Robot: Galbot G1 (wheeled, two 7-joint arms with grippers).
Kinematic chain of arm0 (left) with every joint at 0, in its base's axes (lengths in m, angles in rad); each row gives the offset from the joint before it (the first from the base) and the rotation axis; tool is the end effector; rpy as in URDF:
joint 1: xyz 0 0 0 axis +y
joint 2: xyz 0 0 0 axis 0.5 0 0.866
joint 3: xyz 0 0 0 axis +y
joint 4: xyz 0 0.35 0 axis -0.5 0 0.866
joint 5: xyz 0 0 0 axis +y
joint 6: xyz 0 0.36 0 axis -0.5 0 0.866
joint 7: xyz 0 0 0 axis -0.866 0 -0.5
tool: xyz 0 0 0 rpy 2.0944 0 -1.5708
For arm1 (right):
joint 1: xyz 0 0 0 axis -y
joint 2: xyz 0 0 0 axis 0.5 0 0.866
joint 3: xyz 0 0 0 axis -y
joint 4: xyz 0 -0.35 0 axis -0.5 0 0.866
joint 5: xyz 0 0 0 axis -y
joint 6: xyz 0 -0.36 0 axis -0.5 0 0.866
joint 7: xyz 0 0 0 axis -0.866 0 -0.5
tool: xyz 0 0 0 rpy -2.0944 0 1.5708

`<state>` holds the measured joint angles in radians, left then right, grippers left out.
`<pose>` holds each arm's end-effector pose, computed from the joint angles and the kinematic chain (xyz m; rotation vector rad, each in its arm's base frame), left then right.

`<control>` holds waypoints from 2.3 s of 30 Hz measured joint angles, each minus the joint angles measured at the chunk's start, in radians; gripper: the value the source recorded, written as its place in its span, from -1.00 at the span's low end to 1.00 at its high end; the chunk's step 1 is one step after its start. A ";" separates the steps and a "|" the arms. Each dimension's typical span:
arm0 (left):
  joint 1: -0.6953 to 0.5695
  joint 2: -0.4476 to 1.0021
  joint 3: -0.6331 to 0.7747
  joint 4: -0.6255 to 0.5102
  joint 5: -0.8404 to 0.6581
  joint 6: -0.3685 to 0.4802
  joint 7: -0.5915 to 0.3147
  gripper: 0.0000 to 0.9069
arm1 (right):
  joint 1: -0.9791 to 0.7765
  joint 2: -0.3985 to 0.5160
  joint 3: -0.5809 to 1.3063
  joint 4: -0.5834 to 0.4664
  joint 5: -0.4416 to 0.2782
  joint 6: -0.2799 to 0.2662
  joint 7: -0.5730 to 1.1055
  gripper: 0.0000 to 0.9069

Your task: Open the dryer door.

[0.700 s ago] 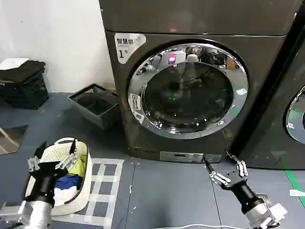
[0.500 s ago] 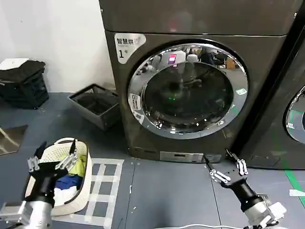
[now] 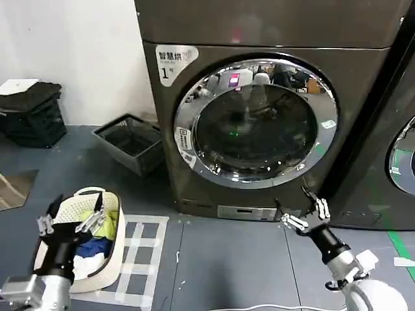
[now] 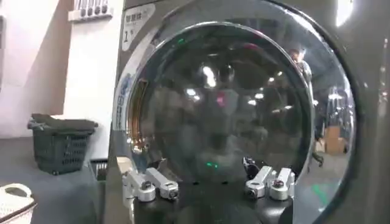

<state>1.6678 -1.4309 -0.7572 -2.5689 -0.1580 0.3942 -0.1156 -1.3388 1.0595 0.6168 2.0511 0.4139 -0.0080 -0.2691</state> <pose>0.1307 0.0513 -0.1435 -0.2593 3.1206 0.1598 0.2626 -0.1158 -0.2309 -0.6155 2.9151 -0.1782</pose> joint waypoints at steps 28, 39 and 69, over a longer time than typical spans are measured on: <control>0.017 0.002 0.002 0.000 0.005 0.000 0.002 1.00 | 0.491 -0.061 -0.419 -0.296 0.061 0.017 0.009 1.00; 0.018 -0.004 0.000 0.000 0.013 -0.001 0.003 1.00 | 0.652 -0.023 -0.545 -0.398 0.061 0.017 0.011 1.00; 0.018 -0.010 -0.002 0.000 0.031 -0.010 0.022 1.00 | 0.904 0.102 -0.747 -0.592 0.059 0.016 0.012 1.00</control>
<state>1.6855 -1.4405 -0.7590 -2.5689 -0.1270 0.3838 -0.0939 -0.4351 1.1613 -0.1305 1.4587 0.4734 0.0076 -0.2576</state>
